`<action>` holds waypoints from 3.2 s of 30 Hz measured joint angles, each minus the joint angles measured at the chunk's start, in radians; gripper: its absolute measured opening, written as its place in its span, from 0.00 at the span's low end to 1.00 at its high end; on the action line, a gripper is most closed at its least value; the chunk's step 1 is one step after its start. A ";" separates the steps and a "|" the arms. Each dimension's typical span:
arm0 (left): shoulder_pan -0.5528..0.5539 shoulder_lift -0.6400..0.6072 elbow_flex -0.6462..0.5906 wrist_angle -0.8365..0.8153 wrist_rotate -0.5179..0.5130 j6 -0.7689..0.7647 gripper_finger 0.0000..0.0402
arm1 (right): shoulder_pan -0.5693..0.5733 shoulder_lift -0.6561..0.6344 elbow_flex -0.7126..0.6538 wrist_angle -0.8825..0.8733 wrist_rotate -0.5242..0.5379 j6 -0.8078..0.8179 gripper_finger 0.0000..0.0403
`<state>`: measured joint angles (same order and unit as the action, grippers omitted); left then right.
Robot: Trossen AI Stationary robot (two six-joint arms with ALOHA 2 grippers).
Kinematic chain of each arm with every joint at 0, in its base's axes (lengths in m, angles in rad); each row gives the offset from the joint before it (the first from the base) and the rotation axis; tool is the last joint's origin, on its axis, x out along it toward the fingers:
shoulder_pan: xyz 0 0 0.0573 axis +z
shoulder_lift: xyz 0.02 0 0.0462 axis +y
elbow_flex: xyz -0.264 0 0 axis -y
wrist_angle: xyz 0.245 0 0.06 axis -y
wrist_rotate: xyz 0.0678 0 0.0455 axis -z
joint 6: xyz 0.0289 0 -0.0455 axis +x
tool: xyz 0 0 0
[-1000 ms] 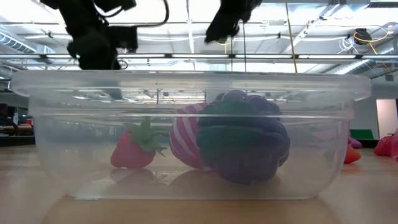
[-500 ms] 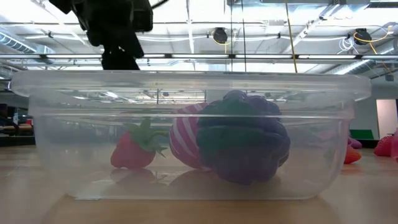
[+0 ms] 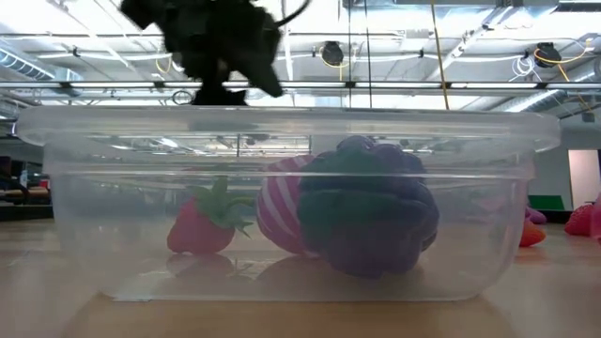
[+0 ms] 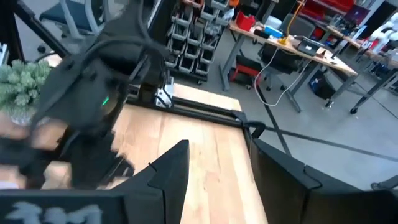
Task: Pick and placing Produce into tupperware
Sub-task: Put the peach into the transparent bin
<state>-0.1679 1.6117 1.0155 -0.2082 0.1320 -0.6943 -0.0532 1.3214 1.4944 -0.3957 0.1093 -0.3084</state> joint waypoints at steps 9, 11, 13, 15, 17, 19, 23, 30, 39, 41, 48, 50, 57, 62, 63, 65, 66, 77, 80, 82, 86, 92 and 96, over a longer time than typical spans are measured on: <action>-0.004 0.257 0.357 -0.424 -0.053 0.179 0.64 | 0.000 -0.006 0.000 -0.007 0.000 0.000 0.40; -0.004 0.284 0.381 -0.443 -0.059 0.193 0.64 | 0.000 -0.010 0.000 0.003 0.000 -0.004 0.40; -0.004 0.296 0.385 -0.419 -0.062 0.195 0.64 | 0.000 -0.024 0.000 0.002 0.001 -0.014 0.40; -0.004 0.305 0.387 -0.406 -0.062 0.182 0.64 | 0.000 -0.029 0.000 0.020 0.002 -0.022 0.40; -0.004 0.319 0.387 -0.375 -0.062 0.152 0.64 | 0.000 -0.043 0.000 0.020 0.002 -0.028 0.40; -0.004 0.333 0.387 -0.358 -0.060 0.132 0.64 | 0.000 -0.047 0.000 0.041 0.003 -0.036 0.40; -0.005 0.348 0.387 -0.353 -0.054 0.087 0.64 | 0.001 -0.060 0.000 0.052 0.003 -0.045 0.40; -0.023 0.349 0.385 -0.328 -0.046 0.048 0.64 | 0.001 -0.067 0.000 0.048 0.003 -0.045 0.40; -0.039 0.354 0.385 -0.313 -0.047 0.044 0.64 | 0.001 -0.066 0.000 0.047 0.002 -0.041 0.40; -0.040 0.362 0.385 -0.308 -0.047 0.044 0.64 | 0.000 -0.066 0.000 0.047 0.002 -0.029 0.40; -0.038 0.381 0.386 -0.293 -0.033 0.050 0.64 | 0.001 -0.066 0.000 0.047 0.000 -0.026 0.40; -0.037 0.382 0.385 -0.287 -0.028 0.056 0.64 | 0.001 -0.066 0.000 0.047 0.000 -0.026 0.40; -0.033 0.387 0.385 -0.269 -0.023 0.061 0.64 | 0.001 -0.066 0.000 0.047 0.000 -0.026 0.40; -0.020 0.418 0.385 -0.248 0.017 0.064 0.64 | 0.001 -0.066 0.000 0.047 -0.001 -0.026 0.40; -0.016 0.423 0.385 -0.246 0.029 0.064 0.64 | 0.001 -0.066 0.000 0.047 -0.001 -0.026 0.40; -0.010 0.437 0.385 -0.247 0.051 0.064 0.64 | 0.003 -0.066 0.000 0.047 -0.001 -0.026 0.40; -0.007 0.442 0.385 -0.241 0.056 0.064 0.64 | 0.003 -0.066 0.000 0.046 -0.001 -0.026 0.40; -0.004 0.444 0.386 -0.231 0.060 0.083 0.64 | 0.003 -0.066 0.000 0.049 -0.002 -0.036 0.40; -0.004 0.444 0.386 -0.232 0.055 0.088 0.64 | 0.003 -0.066 0.000 0.053 -0.002 -0.037 0.40; -0.004 0.444 0.386 -0.233 0.051 0.091 0.64 | 0.003 -0.066 0.000 0.054 -0.002 -0.037 0.40; -0.004 0.444 0.386 -0.236 0.030 0.103 0.64 | 0.003 -0.066 0.000 0.055 -0.002 -0.037 0.40; -0.004 0.444 0.386 -0.236 0.003 0.110 0.64 | 0.003 -0.066 0.000 0.055 -0.002 -0.037 0.40; -0.004 0.444 0.386 -0.237 -0.002 0.110 0.64 | 0.003 -0.066 0.000 0.055 -0.002 -0.037 0.40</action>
<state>-0.1722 2.0560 1.4013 -0.4450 0.1303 -0.5845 -0.0505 1.2549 1.4940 -0.3405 0.1069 -0.3454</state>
